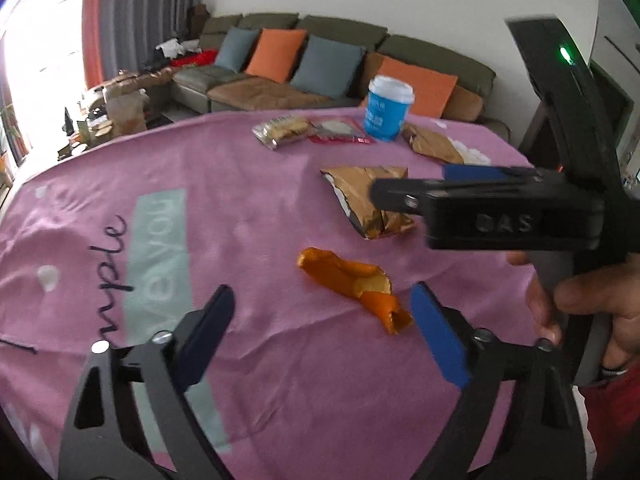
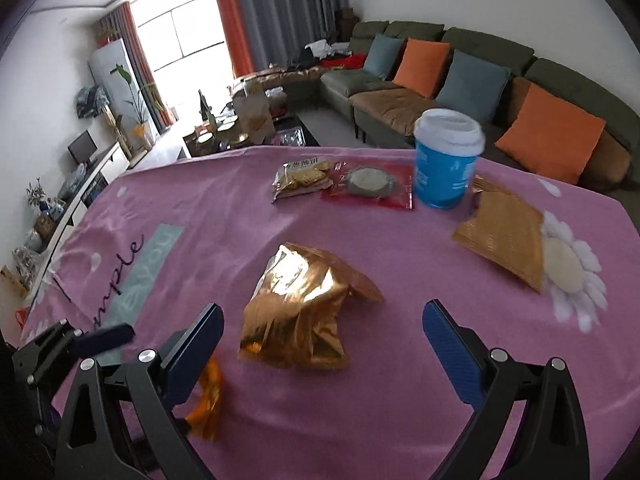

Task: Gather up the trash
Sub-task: 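Grasp the second orange wrapper with the left tool while the right tool grasps the gold foil wrapper, then carry the orange and gold wrappers to the teal bin and open both tools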

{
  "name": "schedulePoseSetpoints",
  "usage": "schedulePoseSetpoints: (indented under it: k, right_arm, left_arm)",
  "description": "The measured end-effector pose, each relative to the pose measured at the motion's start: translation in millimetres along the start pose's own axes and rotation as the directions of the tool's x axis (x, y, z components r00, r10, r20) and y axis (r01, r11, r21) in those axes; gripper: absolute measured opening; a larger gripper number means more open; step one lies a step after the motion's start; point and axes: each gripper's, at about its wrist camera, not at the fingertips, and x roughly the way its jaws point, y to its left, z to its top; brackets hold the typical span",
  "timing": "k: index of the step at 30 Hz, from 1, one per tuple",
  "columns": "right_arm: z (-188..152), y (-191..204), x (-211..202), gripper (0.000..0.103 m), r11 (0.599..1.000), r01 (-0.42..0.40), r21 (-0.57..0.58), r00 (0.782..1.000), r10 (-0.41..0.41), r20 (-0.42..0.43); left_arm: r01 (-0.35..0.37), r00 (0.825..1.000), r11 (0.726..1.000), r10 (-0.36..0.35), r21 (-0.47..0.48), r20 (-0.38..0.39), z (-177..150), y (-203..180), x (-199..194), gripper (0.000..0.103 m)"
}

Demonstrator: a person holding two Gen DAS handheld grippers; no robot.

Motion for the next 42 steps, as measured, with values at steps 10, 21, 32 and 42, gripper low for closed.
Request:
schedulePoseSetpoints:
  k: [10,21,32,42]
  right_arm:
    - [5,2,31,0.076,1.000,-0.021,-0.006,0.997,0.020,-0.074]
    - [0,5,27,0.042,1.000,-0.021,-0.017,0.998,0.020,-0.060]
    - [-2,24,-11,0.033,0.998,-0.055,-0.035,0.998,0.056,0.024]
    - [-2,89,-48,0.033,0.982,-0.130,-0.136,0.986,0.143,0.084]
  left_arm:
    - [0.073,0.996,0.997,-0.074,-0.015,-0.053,9,-3,30,0.052]
    - [0.128,0.991,0.990,-0.130,-0.057,-0.035,6,7,26,0.013]
    - [0.066,0.996,0.992,-0.060,-0.105,0.061,-5,39,-23,0.012]
    - [-0.076,0.973,0.981,0.112,-0.178,0.202,-27,97,-117,0.012]
